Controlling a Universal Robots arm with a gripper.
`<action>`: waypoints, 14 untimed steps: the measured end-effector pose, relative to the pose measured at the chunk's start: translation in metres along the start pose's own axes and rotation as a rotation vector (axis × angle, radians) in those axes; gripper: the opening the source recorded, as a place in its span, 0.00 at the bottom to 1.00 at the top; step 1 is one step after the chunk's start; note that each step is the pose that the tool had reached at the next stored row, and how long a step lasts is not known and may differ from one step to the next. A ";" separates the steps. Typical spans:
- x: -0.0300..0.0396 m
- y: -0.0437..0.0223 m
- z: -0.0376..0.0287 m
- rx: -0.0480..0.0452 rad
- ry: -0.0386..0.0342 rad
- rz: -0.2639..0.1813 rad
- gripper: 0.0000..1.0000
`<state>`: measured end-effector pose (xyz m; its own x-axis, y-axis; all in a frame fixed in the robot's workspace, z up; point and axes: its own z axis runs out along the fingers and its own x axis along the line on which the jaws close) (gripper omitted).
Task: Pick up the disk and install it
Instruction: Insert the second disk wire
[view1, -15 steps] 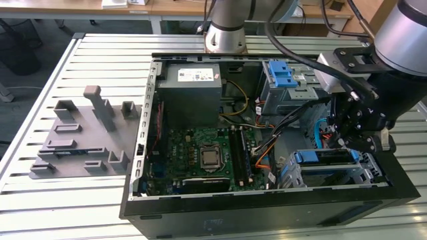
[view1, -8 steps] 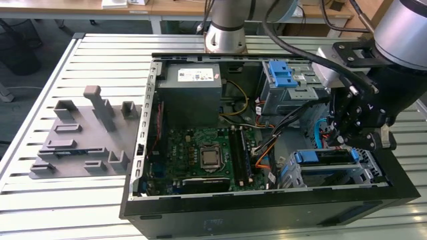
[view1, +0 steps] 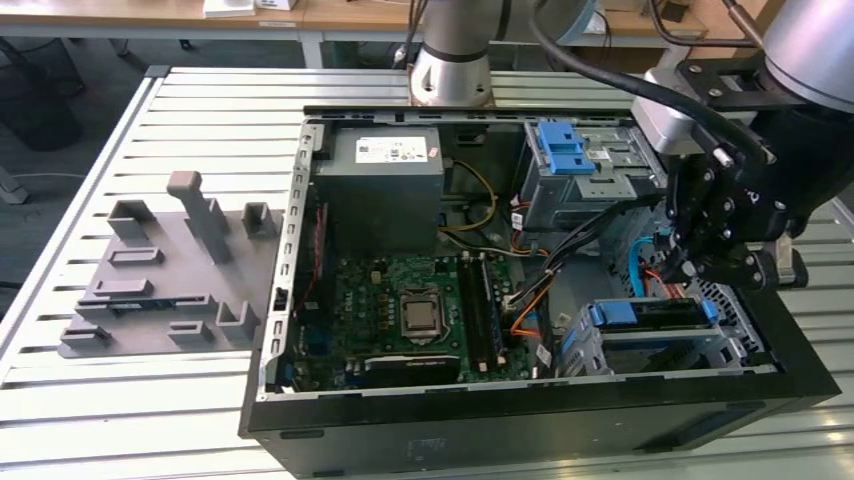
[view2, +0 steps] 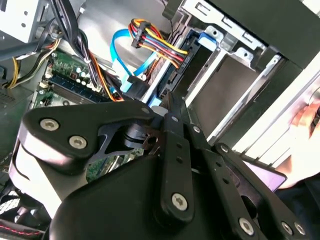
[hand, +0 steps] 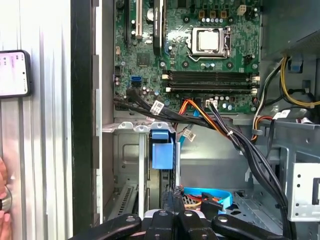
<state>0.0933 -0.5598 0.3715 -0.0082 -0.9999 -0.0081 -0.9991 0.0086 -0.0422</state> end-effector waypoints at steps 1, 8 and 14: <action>0.0000 0.0019 -0.0002 0.0000 -0.0002 0.000 0.11; -0.0005 0.0069 -0.0022 0.0000 -0.0008 0.000 0.11; -0.0038 0.0068 -0.0084 -0.0002 -0.0010 0.000 0.11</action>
<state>0.0861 -0.5560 0.3796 -0.0081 -0.9999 -0.0091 -0.9991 0.0085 -0.0419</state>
